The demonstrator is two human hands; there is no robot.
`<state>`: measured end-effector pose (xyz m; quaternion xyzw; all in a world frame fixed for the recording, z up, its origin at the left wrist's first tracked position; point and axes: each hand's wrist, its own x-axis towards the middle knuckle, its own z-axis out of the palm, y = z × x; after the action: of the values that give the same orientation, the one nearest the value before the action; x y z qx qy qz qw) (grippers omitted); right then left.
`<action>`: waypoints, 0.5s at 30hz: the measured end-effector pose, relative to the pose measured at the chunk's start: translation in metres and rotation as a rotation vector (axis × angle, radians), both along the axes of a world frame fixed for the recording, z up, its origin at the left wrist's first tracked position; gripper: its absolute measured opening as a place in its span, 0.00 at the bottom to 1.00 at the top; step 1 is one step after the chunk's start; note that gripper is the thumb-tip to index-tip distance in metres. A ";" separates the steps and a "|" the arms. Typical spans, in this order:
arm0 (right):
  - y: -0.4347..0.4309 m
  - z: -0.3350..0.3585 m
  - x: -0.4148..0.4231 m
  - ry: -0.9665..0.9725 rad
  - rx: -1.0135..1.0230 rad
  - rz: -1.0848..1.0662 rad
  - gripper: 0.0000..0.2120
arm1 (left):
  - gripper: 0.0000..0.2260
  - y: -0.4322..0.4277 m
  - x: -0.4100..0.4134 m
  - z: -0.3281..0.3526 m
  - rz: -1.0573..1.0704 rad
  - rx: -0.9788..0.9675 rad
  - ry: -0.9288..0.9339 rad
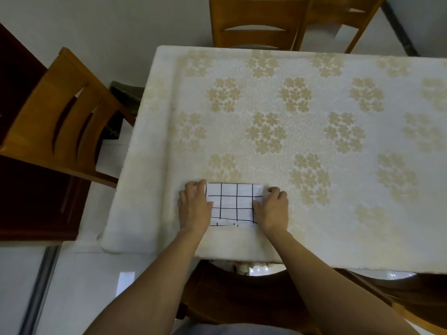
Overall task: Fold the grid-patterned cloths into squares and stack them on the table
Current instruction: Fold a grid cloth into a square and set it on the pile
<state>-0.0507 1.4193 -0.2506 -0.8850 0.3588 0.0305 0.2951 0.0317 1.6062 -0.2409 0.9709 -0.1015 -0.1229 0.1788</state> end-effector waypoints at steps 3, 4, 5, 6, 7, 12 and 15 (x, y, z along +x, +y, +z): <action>0.014 -0.002 0.001 -0.110 -0.296 0.253 0.26 | 0.30 -0.013 -0.004 0.000 -0.244 0.030 -0.235; 0.021 -0.006 0.002 -0.131 -0.316 0.352 0.25 | 0.31 -0.021 -0.007 0.000 -0.338 0.017 -0.200; 0.029 -0.008 0.003 -0.093 -0.306 0.445 0.25 | 0.31 -0.029 -0.011 -0.003 -0.409 0.023 -0.129; 0.035 -0.011 0.003 -0.007 -0.281 0.518 0.27 | 0.30 -0.035 -0.016 -0.007 -0.436 0.052 -0.025; 0.038 -0.015 0.001 0.091 -0.253 0.573 0.31 | 0.30 -0.037 -0.020 -0.013 -0.423 0.105 0.065; 0.035 -0.029 -0.003 0.233 -0.240 0.639 0.34 | 0.29 -0.027 -0.027 -0.033 -0.396 0.251 0.118; 0.033 -0.027 0.001 0.249 -0.248 0.637 0.32 | 0.29 -0.029 -0.024 -0.033 -0.390 0.256 0.124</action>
<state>-0.0502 1.4526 -0.2775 -0.9709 0.0995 0.1847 0.1153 0.0077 1.5775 -0.2740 0.9382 -0.2596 -0.2263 0.0329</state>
